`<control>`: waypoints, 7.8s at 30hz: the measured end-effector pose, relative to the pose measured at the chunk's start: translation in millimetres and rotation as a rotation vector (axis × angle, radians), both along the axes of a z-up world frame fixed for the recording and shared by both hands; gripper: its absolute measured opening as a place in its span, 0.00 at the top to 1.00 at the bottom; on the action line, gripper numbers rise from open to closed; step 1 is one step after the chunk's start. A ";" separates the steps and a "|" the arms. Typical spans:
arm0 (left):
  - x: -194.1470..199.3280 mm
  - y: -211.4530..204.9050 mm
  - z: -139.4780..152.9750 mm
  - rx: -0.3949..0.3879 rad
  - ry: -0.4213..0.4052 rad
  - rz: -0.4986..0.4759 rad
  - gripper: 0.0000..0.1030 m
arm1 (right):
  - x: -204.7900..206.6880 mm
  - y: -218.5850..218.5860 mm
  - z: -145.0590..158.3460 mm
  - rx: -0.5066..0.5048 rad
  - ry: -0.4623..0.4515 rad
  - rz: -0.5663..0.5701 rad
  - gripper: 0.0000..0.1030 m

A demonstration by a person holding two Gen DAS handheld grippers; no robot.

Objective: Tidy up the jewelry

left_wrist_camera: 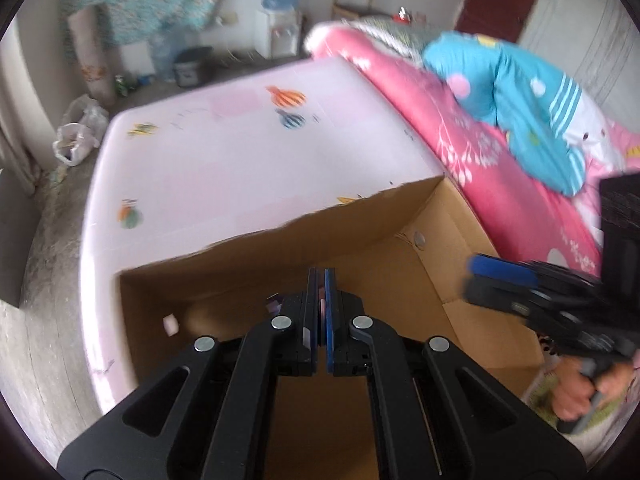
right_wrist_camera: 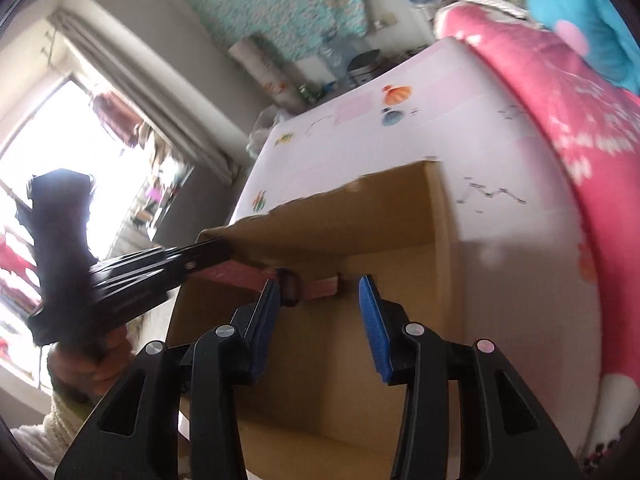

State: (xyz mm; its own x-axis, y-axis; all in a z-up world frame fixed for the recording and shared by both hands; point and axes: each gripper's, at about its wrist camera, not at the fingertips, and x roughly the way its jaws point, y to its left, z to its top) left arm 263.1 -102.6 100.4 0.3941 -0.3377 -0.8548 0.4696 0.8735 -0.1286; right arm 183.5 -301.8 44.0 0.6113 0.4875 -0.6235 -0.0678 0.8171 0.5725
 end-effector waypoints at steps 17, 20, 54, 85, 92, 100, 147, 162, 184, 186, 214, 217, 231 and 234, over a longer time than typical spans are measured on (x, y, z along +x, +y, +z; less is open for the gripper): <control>19.6 -96.2 -35.6 -0.077 0.162 -0.169 0.79 | -53.2 -65.1 -7.7 0.031 -0.047 -0.193 0.60; 12.2 -91.3 -33.5 -0.072 0.136 -0.167 0.63 | -60.2 -66.6 -4.3 0.002 -0.047 -0.209 0.60; -128.0 168.9 -6.6 -0.217 -0.203 0.270 0.44 | 105.7 165.6 -32.1 -0.673 0.168 0.528 0.49; -122.3 95.8 -3.9 -0.203 -0.362 -0.006 0.44 | 36.3 113.1 48.1 -0.177 -0.007 0.660 0.63; -116.7 74.3 -4.3 -0.162 -0.371 -0.079 0.57 | 45.5 110.2 54.3 -0.107 -0.020 0.715 0.63; -109.4 63.2 -1.4 0.024 -0.445 -0.088 0.98 | 44.8 100.6 45.0 -0.085 0.012 0.780 0.61; -36.0 15.8 -50.3 0.581 -0.419 -0.428 0.97 | 80.8 123.3 -35.1 -0.918 -0.026 0.616 0.95; -7.9 41.1 -54.2 0.657 -0.337 -0.422 0.85 | 78.6 137.3 -58.5 -1.093 0.052 0.702 0.95; -17.9 128.5 34.9 0.213 -0.305 -0.222 0.50 | 83.3 167.8 -3.8 -0.621 0.134 0.704 0.76; -19.1 144.8 46.4 0.152 -0.313 -0.150 0.50 | 92.3 178.3 -4.7 -0.622 0.101 0.721 0.66; -134.6 244.4 -41.1 -0.152 -0.219 0.397 0.31 | 103.9 205.7 -50.8 -0.905 0.045 0.629 0.50; -132.5 243.0 -38.4 -0.159 -0.228 0.395 0.31 | 94.1 192.7 -30.3 -0.822 0.038 0.623 0.46; -150.0 213.7 -73.1 -0.111 -0.128 0.354 0.27 | 107.9 161.4 -48.1 -0.563 0.294 0.586 0.44; -161.2 212.2 -75.8 -0.097 -0.119 0.367 0.26 | 108.0 153.1 -38.3 -0.565 0.279 0.577 0.44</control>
State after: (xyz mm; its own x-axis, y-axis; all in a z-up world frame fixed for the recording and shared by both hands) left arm 101.9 109.7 24.5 0.5982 -0.2332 -0.7667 0.1453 0.9724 -0.1824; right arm 291.5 -148.8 5.7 0.1507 0.2457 -0.9576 -0.4786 0.8657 0.1468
